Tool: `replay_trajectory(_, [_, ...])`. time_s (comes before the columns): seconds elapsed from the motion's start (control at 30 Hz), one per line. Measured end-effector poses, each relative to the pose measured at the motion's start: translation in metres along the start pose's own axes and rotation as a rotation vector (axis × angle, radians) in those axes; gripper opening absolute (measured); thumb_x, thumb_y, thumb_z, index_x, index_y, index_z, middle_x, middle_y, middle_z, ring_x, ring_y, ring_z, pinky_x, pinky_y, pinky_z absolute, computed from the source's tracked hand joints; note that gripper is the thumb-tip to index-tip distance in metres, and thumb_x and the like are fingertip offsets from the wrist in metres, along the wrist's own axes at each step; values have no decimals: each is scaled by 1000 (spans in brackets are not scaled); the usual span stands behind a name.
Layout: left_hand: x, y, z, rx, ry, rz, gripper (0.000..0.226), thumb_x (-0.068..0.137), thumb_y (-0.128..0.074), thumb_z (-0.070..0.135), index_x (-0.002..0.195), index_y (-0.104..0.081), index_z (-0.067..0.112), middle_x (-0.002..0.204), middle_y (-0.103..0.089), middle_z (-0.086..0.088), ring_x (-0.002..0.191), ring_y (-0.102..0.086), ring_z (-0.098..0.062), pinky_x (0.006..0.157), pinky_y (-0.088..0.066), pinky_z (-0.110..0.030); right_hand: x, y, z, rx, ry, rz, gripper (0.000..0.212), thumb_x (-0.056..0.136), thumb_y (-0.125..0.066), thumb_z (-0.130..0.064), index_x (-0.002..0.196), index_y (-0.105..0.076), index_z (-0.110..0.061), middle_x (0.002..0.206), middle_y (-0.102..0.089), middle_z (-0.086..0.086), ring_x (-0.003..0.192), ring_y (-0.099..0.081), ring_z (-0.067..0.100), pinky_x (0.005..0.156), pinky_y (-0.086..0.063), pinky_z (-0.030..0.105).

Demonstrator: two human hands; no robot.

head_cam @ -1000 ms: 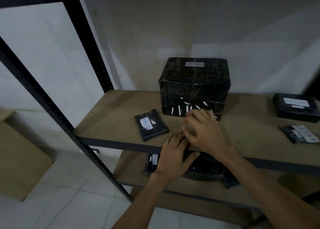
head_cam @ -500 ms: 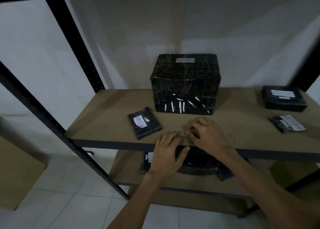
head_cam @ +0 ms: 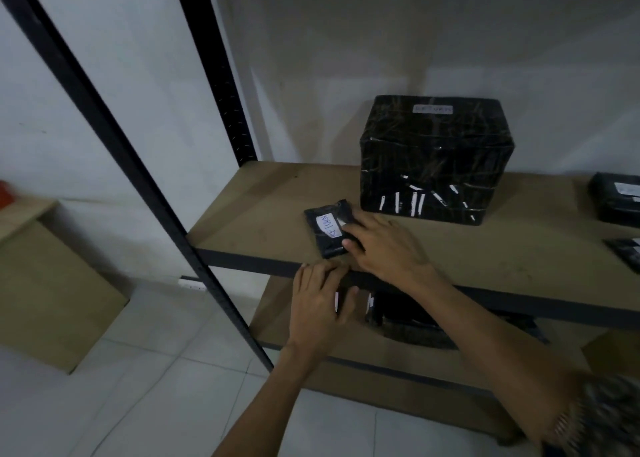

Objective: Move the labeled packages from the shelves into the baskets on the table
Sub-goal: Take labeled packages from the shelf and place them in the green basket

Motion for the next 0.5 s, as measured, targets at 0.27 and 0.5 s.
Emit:
replay_trajectory(0.27, [-4,14,-31,71,93,0,36,90,-52,42,114,-64,17,113,-60,0,113,-53,-16,111,-26,-43,11,15,-19,-80,-56,103,36,97,-39,-43,103,-63,-17,110,-60,5,101,-54,23,89,-36,37])
replay_trajectory(0.5, [-9,11,-29,92,100,8,39,90,-52,42,116,-63,15,117,-59,-3,115,-53,-19,112,-26,-48,20,-7,-2,227,-179,-113,37,93,-49,-42,123,-48,-21,129,-49,3,112,-51,23,94,-45,41])
Point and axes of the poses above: each hand's wrist, its own x-axis towards the middle knuckle, its own y-axis out of the back of the hand, z = x × y, the point moved 6 cm from there along x, towards the middle knuckle
